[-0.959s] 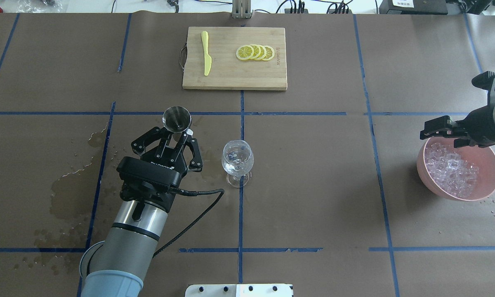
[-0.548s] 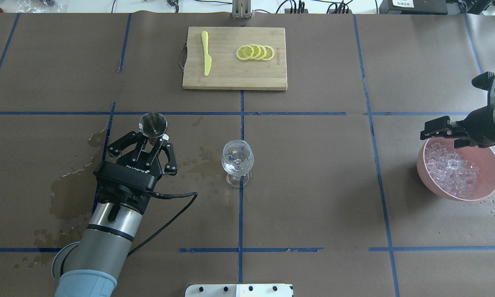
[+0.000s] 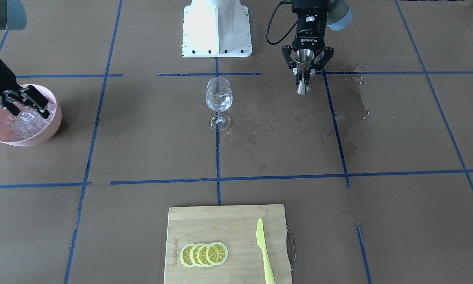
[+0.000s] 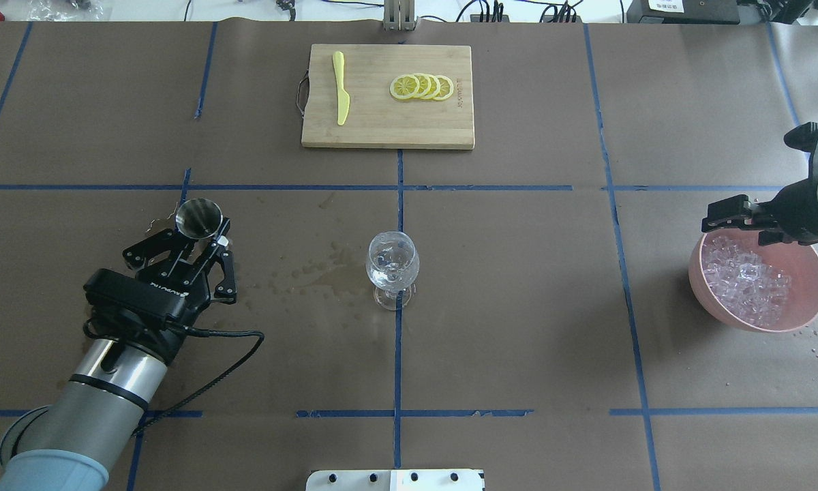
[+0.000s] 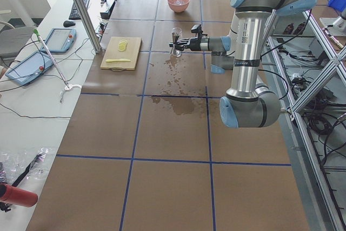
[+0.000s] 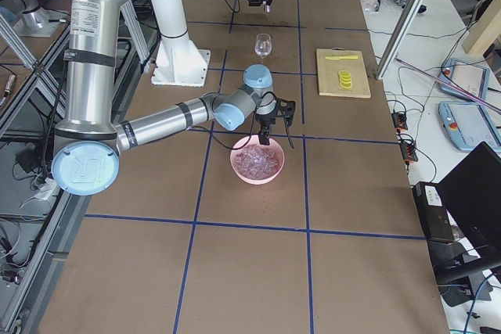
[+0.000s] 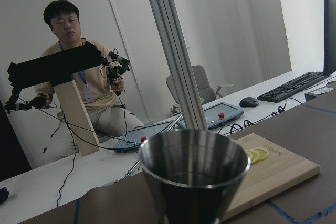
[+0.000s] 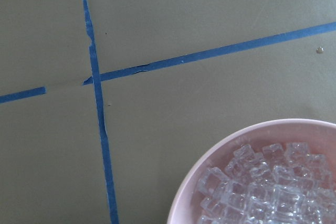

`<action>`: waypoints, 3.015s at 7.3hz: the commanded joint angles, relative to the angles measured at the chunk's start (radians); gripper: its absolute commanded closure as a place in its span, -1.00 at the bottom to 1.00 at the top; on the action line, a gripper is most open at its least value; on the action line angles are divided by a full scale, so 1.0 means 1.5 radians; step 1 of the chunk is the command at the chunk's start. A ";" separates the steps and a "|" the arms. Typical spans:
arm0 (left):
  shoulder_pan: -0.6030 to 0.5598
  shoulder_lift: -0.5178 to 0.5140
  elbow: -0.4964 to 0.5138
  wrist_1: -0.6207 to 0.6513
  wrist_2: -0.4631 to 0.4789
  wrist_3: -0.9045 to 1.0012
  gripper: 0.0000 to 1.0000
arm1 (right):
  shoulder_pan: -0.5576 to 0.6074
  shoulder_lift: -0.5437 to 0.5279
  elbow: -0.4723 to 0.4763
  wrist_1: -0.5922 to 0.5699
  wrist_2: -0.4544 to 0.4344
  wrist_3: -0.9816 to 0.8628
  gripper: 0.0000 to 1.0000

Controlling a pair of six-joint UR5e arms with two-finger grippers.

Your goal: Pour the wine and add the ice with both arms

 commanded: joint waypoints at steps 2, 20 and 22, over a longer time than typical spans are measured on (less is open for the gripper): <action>-0.006 0.133 -0.042 -0.007 -0.032 -0.086 1.00 | -0.005 -0.071 -0.027 0.072 -0.023 -0.021 -1.00; -0.014 0.176 -0.021 -0.050 -0.033 -0.090 1.00 | -0.056 -0.071 -0.045 0.082 -0.053 -0.023 0.32; -0.015 0.176 -0.020 -0.051 -0.033 -0.090 1.00 | -0.049 -0.073 -0.040 0.082 -0.054 -0.024 1.00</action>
